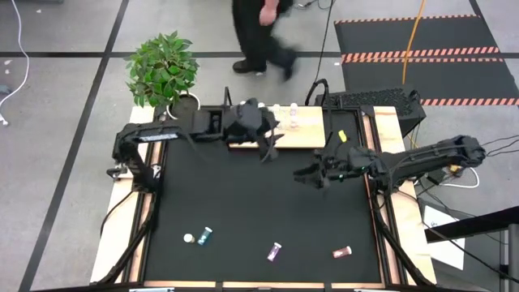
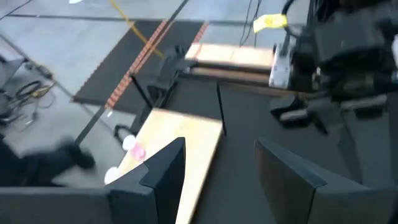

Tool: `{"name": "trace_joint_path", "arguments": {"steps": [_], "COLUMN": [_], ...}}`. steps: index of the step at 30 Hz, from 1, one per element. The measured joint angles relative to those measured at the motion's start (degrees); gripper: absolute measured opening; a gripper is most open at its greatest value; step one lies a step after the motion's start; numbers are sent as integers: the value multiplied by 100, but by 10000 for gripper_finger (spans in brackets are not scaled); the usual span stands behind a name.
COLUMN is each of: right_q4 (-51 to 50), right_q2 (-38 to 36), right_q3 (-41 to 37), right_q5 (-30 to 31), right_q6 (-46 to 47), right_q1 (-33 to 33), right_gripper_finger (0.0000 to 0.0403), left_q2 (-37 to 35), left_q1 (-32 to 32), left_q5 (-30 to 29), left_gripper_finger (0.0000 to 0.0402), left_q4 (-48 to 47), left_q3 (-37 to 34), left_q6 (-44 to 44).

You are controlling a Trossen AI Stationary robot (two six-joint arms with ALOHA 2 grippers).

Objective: Pick and place medicine bottles onto shelf by color
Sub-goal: Put the pink pill bottle on the shelf aligned with the other pink pill bottles

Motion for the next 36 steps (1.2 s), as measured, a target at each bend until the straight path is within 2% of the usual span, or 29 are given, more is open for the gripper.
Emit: {"name": "trace_joint_path", "arguments": {"steps": [3,10,12,15,18,21,26,29,36], "right_q4": [468,1928,2206,2202,2000,1480,133,-652,-933], "right_q2": [423,1402,1645,1993,2377,2730,3337,3686,4600], "right_q3": [3,-2,-2,75,282,611,1541,2117,3296], "right_q5": [36,770,1087,1867,2505,2860,3027,3040,3169], "right_q6": [179,456,485,741,1156,1605,2473,2857,3089], "right_q1": [341,1056,1223,1480,1709,1928,2189,2261,2199], "right_gripper_finger": [88,71,69,65,63,63,63,63,63], "left_q2": [-110,-217,-241,-356,-778,-1349,-2254,-2612,-2900], "left_q1": [-380,-1146,-1353,-1643,-2010,-2415,-3171,-3498,-4100], "left_q5": [-435,-1044,-1048,-1095,-1093,-1095,-1103,-1137,-952], "left_gripper_finger": [193,193,193,193,193,193,193,193,193], "left_q4": [-396,-1265,-1637,-1837,-1792,-1449,-992,-803,-944], "left_q3": [0,0,-7,-244,-969,-1869,-3271,-3870,-5014], "left_q6": [-160,-562,-672,-898,-1322,-1852,-2885,-3588,-5286]}}
